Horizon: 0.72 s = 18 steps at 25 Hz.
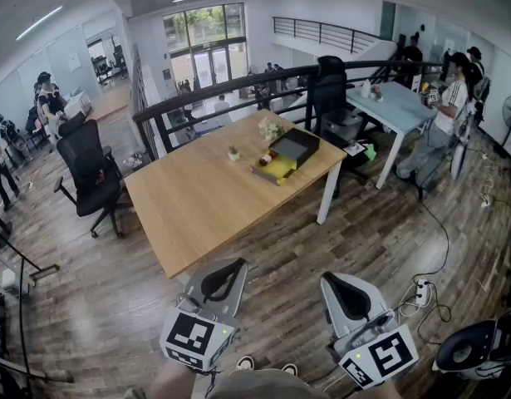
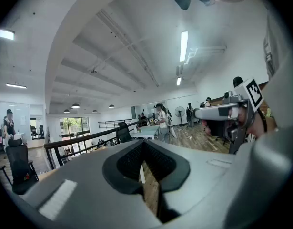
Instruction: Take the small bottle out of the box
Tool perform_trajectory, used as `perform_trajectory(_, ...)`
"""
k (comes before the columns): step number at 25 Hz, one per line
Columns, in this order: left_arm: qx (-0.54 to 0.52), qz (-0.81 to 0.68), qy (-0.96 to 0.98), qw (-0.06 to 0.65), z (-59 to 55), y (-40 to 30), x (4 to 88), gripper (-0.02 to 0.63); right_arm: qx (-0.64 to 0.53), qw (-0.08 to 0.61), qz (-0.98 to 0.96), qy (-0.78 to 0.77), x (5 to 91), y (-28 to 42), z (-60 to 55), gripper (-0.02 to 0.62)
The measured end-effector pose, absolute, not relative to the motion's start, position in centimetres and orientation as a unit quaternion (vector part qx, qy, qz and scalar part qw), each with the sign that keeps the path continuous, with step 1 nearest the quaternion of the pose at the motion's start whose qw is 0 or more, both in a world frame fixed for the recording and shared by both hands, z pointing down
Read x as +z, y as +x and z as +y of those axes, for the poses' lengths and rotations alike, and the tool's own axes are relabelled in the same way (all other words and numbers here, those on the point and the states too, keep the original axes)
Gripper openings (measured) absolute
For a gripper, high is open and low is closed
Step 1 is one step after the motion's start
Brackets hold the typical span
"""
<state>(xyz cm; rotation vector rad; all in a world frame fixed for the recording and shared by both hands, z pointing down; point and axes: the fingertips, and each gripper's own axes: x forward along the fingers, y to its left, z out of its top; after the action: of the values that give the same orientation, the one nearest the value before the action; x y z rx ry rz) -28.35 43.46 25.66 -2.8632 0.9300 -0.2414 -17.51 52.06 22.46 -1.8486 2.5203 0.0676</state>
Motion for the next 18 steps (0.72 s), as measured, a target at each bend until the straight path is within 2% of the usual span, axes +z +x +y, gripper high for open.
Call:
perform_trajectory(6, -0.081, 0.309, -0.946, 0.059, 44.4, -26.7, 25.8, 0.002, 0.015, 0.037, 0.807, -0.590, 22.1, -15.5, 53.3, 0.012)
perform_trajectory(18, -0.061, 0.324, -0.942, 0.061, 46.6, -23.3, 26.1, 0.002, -0.004, 0.030, 0.807, -0.590, 24.3, -11.3, 55.3, 0.012)
